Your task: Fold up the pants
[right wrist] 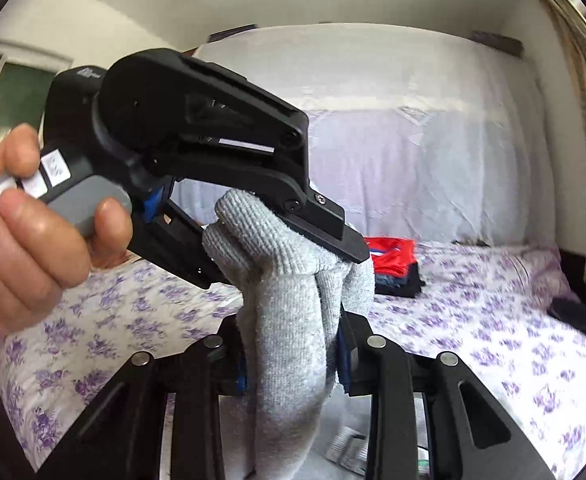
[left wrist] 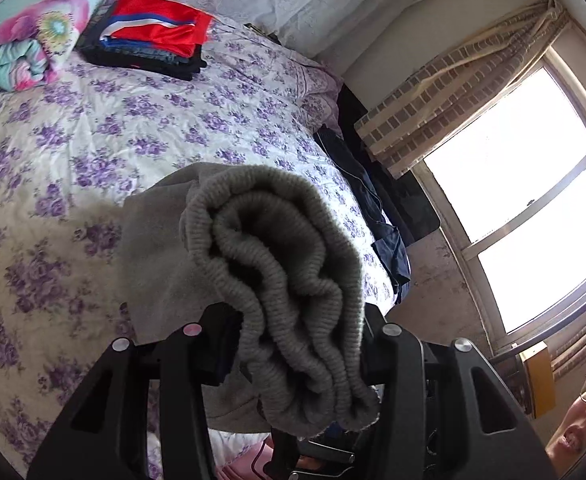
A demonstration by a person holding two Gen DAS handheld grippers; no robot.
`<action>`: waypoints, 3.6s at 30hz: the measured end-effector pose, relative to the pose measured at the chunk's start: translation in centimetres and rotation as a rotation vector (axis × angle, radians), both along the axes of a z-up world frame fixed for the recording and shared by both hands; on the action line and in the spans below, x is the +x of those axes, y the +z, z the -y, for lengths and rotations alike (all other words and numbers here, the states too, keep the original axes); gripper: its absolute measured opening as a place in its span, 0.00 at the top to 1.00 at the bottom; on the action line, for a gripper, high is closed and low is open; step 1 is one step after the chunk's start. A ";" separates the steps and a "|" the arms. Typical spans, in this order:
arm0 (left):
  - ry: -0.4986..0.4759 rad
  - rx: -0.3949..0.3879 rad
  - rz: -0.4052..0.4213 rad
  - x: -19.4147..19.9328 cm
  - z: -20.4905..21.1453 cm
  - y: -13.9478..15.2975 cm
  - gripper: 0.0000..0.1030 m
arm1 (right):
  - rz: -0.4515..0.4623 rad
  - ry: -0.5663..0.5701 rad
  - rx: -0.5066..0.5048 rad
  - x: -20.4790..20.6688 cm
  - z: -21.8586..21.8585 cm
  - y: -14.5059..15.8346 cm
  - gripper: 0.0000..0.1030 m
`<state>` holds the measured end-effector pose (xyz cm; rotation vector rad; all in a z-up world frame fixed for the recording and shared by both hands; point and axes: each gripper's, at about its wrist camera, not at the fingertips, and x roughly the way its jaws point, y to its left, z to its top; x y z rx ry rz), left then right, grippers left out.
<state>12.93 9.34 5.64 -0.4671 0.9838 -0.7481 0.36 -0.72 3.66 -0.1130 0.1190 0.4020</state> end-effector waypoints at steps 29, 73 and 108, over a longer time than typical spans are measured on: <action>-0.057 0.259 0.170 2.0 16.7 -3.0 0.15 | -0.516 -0.039 0.658 6.4 19.7 -9.7 0.37; 0.050 0.364 0.426 -9.2 9.7 -13.3 0.11 | -0.712 -0.097 0.377 17.2 24.3 -7.3 0.90; 0.052 0.385 0.403 -11.9 8.9 -13.5 0.09 | -0.596 0.037 0.127 4.7 19.9 -6.6 0.58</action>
